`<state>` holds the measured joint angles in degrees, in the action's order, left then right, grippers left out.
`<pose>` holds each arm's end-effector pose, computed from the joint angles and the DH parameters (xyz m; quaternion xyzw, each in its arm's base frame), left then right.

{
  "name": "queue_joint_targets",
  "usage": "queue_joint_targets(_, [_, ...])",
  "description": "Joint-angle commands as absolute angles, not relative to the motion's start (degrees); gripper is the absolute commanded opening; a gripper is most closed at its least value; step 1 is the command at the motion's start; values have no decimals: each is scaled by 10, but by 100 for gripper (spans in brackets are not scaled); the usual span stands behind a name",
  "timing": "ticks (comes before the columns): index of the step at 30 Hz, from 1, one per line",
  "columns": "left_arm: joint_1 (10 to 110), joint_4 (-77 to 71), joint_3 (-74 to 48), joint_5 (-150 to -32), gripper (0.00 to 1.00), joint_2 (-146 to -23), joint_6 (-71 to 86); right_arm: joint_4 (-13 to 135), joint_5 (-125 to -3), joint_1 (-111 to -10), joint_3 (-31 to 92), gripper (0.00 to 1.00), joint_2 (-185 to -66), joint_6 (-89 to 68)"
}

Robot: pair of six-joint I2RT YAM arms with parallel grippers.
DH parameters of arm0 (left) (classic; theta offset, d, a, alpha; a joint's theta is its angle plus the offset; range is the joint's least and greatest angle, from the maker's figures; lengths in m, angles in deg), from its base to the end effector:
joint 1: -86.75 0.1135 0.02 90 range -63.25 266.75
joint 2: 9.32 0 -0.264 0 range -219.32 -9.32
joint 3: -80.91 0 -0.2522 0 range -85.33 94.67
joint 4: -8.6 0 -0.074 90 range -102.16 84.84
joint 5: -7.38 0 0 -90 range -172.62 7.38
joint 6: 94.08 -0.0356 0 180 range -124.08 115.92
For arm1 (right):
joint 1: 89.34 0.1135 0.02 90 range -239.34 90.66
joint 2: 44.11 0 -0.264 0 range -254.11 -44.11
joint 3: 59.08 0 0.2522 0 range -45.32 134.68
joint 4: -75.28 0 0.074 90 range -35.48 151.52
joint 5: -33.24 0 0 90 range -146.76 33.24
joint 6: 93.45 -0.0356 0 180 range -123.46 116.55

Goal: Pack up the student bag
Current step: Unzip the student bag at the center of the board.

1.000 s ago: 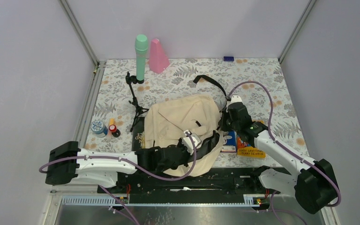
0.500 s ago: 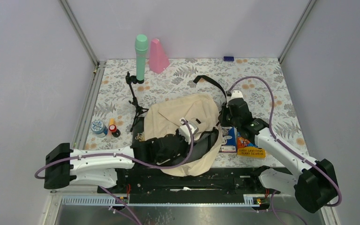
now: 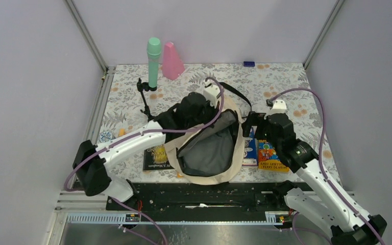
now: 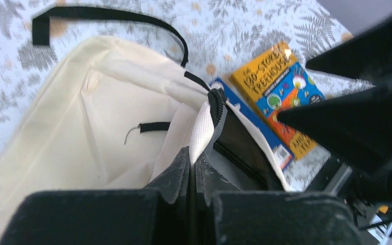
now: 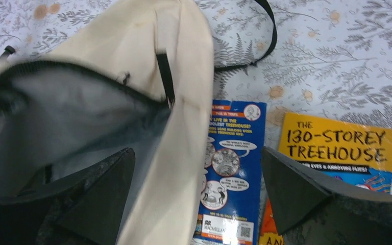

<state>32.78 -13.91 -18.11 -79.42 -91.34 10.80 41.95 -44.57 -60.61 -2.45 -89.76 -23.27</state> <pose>0.1992 -0.2705 0.3266 0.2653 0.7931 -0.2904 0.4650 0.1647 0.0817 0.3089 -0.0052 0.8281 0.1472 0.5408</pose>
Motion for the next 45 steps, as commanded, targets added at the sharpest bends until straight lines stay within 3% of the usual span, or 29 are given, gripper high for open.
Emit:
queue_joint_targets(1, [362, -152, -62, -857, 0, -968, 39, 356, -408, -611, -42, 100, -863, -252])
queue_joint_targets(9, [438, -142, 33, -922, 0, -1089, 17, 333, -445, -624, -91, 100, -840, -297])
queue_joint_targets(15, [481, -123, 84, -989, 1, -1166, -12, 400, -561, -624, -106, 100, -854, -326])
queue_joint_targets(21, [493, -156, 99, -1021, 14, -1211, -76, 468, -634, -615, -118, 100, -936, -374])
queue_joint_targets(24, [493, -167, 82, -1013, 15, -1206, -91, 480, -641, -601, -114, 97, -980, -394])
queue_joint_targets(27, [493, -166, 54, -1007, 12, -1180, -90, 493, -648, -585, -101, 80, -1015, -404])
queue_joint_targets(31, [493, -140, 7, -992, 11, -1111, -81, 495, -650, -576, -56, 25, -1032, -402])
queue_joint_targets(34, [493, -122, -14, -981, 10, -1061, -82, 487, -640, -576, 4, 1, -1029, -394])
queue_joint_targets(45, [512, -163, 58, -940, 7, -1089, -105, 422, -533, -623, 182, 0, -1089, -238])
